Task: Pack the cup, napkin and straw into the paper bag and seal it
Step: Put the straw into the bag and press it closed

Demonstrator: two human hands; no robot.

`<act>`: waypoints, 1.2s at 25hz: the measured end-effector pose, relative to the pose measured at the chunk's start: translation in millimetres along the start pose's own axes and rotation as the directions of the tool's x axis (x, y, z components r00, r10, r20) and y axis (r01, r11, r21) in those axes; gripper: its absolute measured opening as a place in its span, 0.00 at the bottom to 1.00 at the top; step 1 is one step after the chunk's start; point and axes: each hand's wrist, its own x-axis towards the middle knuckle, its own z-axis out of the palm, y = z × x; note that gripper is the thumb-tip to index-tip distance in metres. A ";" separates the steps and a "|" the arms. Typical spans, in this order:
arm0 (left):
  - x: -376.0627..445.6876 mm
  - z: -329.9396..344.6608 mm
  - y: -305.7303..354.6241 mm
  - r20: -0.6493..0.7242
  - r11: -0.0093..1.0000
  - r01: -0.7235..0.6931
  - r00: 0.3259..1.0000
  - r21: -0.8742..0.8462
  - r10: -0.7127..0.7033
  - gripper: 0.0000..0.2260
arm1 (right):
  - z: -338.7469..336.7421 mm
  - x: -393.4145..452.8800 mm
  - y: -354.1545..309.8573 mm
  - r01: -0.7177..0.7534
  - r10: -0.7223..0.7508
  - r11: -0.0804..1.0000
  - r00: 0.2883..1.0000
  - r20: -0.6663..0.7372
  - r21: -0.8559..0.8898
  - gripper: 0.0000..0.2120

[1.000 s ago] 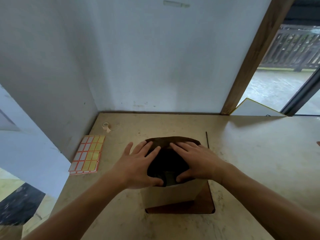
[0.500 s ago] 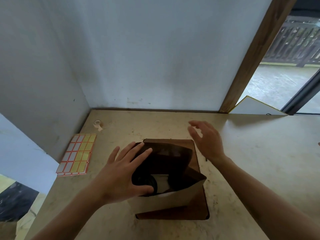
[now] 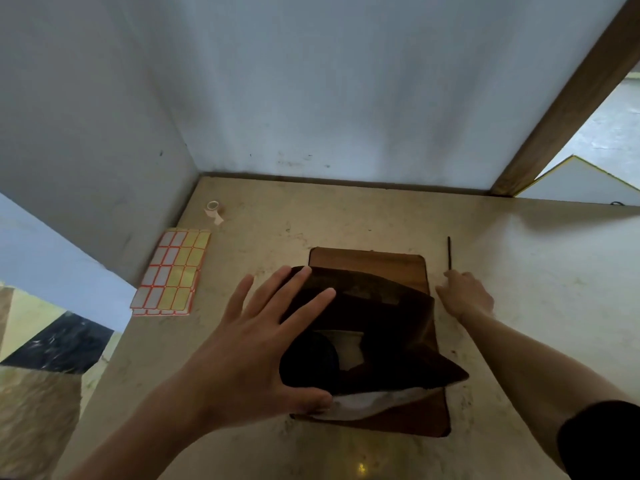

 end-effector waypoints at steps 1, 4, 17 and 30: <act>-0.4 -0.1 0.2 0.003 1.000 -0.001 1.000 0.006 0.001 0.46 | 6.6 1.4 -0.7 -0.008 0.008 1.000 1.000 0.007 -0.023 0.17; 0.2 0.4 2.5 0.006 1.000 0.005 1.000 0.016 -0.005 0.46 | 17.6 3.9 -3.7 -0.019 0.016 0.997 0.999 -0.041 -0.073 0.12; 0.4 3.8 2.5 0.027 0.997 -0.006 1.000 0.072 0.004 0.46 | -6.5 -20.5 -11.6 0.134 -0.081 0.807 0.990 -0.117 0.576 0.33; 1.5 0.4 -3.4 0.064 0.992 -0.011 0.998 0.129 0.003 0.47 | -181.1 -202.6 -68.7 0.461 -0.370 0.271 0.860 -0.350 0.845 0.05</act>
